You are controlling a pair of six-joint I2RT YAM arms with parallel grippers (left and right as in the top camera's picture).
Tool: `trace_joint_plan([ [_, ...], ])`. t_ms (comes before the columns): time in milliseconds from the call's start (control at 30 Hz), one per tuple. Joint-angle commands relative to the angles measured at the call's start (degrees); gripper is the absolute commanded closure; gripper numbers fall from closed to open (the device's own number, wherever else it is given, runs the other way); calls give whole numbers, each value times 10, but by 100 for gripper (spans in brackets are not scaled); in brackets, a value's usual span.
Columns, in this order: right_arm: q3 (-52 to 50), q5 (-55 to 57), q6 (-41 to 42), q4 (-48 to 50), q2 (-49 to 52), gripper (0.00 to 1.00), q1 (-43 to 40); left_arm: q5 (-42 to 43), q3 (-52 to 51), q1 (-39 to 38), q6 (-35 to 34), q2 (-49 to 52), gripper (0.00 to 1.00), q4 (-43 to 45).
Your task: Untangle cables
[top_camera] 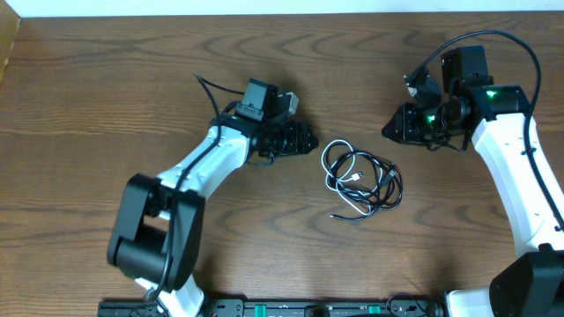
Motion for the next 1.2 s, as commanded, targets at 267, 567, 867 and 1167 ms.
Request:
trace_joint_plan([
  [267,11,27,-23,-12,-10,81,0,-1,9,-26,-13,59,34,47],
  [567,11,26,-26,-14,-10,80,0,-31,9,-40,-13,97,36,50],
  [867,11,26,-30,-15,-10,79,0,-137,9,-82,-13,108,43,40],
  [1167,11,27,-33,-18,-10,78,0,-234,9,-134,-43,108,60,38],
])
